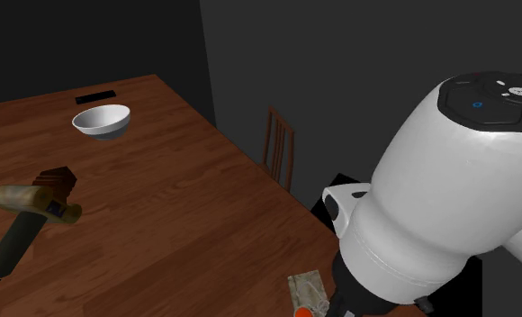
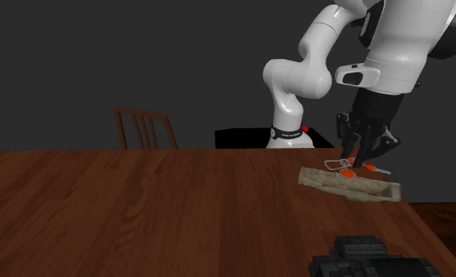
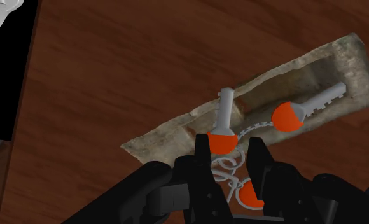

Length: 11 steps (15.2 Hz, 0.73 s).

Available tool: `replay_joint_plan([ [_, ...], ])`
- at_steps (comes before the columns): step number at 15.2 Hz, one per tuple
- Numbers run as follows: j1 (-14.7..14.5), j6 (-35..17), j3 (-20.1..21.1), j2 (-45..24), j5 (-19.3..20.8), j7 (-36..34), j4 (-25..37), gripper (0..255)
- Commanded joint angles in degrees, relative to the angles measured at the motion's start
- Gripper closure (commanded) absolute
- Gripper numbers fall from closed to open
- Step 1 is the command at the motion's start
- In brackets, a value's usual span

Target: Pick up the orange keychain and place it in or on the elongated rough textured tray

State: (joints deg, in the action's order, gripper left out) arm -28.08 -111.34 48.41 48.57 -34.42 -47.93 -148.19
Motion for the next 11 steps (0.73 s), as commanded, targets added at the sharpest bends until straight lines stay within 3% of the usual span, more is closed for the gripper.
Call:
replay_joint_plan([
  [1,-0.01,-1.57,1.03,-0.48,-0.72,0.04,-0.98,255],
  [7,0.25,-6.67,4.39,-2.44,-2.94,0.35,-3.87,255],
  [11,0.27,-6.78,4.47,-2.49,-2.99,0.36,-3.93,255],
])
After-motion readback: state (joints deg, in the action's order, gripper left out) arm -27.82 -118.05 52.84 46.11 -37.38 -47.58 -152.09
